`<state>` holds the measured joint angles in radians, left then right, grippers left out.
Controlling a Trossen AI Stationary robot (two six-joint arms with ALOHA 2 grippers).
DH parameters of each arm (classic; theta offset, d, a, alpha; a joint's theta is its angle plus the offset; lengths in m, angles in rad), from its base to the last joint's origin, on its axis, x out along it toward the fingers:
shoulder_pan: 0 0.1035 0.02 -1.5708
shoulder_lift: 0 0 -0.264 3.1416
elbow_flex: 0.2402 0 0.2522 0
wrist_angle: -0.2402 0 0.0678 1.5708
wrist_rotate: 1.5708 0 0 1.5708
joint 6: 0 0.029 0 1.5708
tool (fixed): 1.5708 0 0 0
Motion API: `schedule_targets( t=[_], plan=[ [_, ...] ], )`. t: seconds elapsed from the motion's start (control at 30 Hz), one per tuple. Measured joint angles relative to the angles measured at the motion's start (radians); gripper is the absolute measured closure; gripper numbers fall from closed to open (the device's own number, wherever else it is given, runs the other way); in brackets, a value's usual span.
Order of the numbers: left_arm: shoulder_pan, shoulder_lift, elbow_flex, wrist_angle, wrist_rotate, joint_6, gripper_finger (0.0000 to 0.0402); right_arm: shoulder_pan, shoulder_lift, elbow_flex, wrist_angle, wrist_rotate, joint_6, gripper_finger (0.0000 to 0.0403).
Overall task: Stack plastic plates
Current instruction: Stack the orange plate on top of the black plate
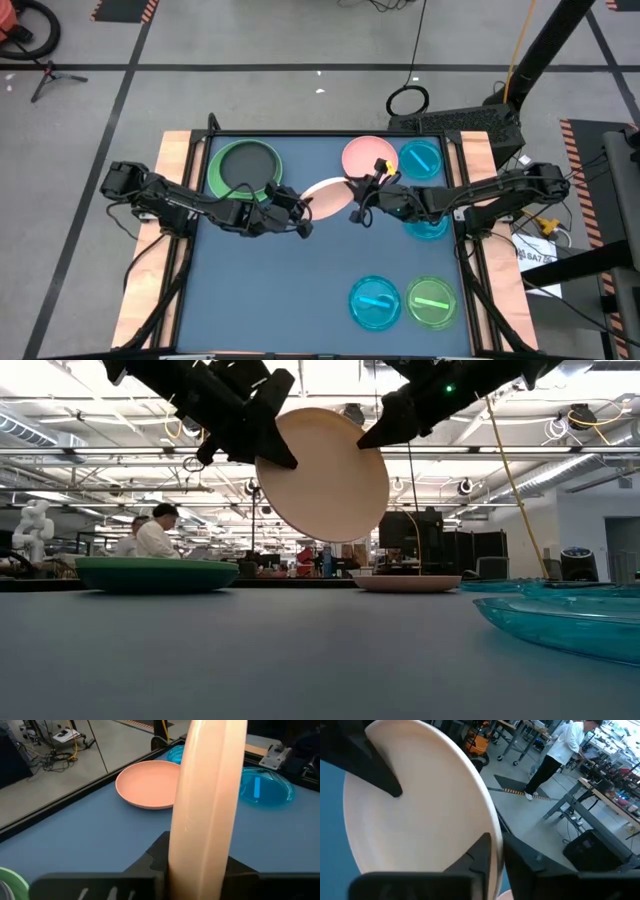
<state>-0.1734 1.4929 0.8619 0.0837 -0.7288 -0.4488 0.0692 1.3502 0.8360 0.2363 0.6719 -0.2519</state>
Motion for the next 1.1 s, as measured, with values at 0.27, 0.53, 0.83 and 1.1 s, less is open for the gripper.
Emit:
schedule_targets(
  t=[0.27,0.53,0.83,1.1],
  plan=[
    [0.002,0.0,0.0,-0.003,-0.053,-0.067,0.0356,-0.011,0.0,0.0,-0.001,0.039,0.063,0.0273],
    [0.083,0.0,0.0,-0.161,-0.084,-0.195,0.0356,-0.016,-0.006,0.0,-0.042,0.194,0.11,0.0239],
    [0.229,-0.074,-0.001,-0.273,-0.051,-0.192,0.0356,-0.015,-0.019,0.0,-0.058,0.193,0.111,0.0239],
    [0.334,-0.283,0.0,-0.503,-0.049,-0.158,0.0356,-0.017,-0.018,0.0,-0.084,0.192,0.121,0.0239]
  ],
)
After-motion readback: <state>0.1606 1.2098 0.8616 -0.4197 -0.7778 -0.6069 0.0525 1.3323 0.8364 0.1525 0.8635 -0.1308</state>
